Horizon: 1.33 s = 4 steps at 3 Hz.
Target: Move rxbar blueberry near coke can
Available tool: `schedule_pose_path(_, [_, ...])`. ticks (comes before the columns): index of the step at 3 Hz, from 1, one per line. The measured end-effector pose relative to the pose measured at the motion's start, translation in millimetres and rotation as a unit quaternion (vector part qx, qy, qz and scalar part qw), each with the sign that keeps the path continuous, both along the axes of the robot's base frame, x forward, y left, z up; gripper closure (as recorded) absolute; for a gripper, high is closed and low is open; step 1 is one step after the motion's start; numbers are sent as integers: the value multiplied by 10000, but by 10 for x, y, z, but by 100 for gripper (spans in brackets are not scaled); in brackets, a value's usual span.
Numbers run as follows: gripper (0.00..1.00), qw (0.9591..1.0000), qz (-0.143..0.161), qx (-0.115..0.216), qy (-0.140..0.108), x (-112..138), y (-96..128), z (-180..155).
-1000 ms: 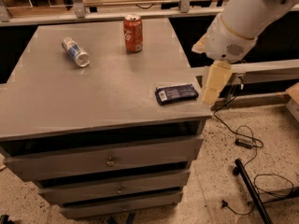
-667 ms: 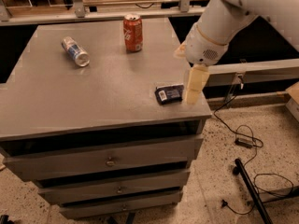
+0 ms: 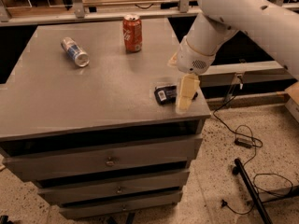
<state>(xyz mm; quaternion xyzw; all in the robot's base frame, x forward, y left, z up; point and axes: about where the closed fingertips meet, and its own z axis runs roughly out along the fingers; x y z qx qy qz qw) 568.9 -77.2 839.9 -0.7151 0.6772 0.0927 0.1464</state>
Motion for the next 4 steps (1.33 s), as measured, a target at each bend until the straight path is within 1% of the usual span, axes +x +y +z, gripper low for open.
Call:
schedule_pose_path(1, [0,10000,0,-1,1,-1,0,-2])
schedule_pose_path(2, [24,10000,9,0,8,1,14,-20])
schedule_pose_path(3, [26,10000,34,-15,43,-5,17,-33])
schedule_pose_path(4, [4,9999,85,-52,123,-21,14,-50])
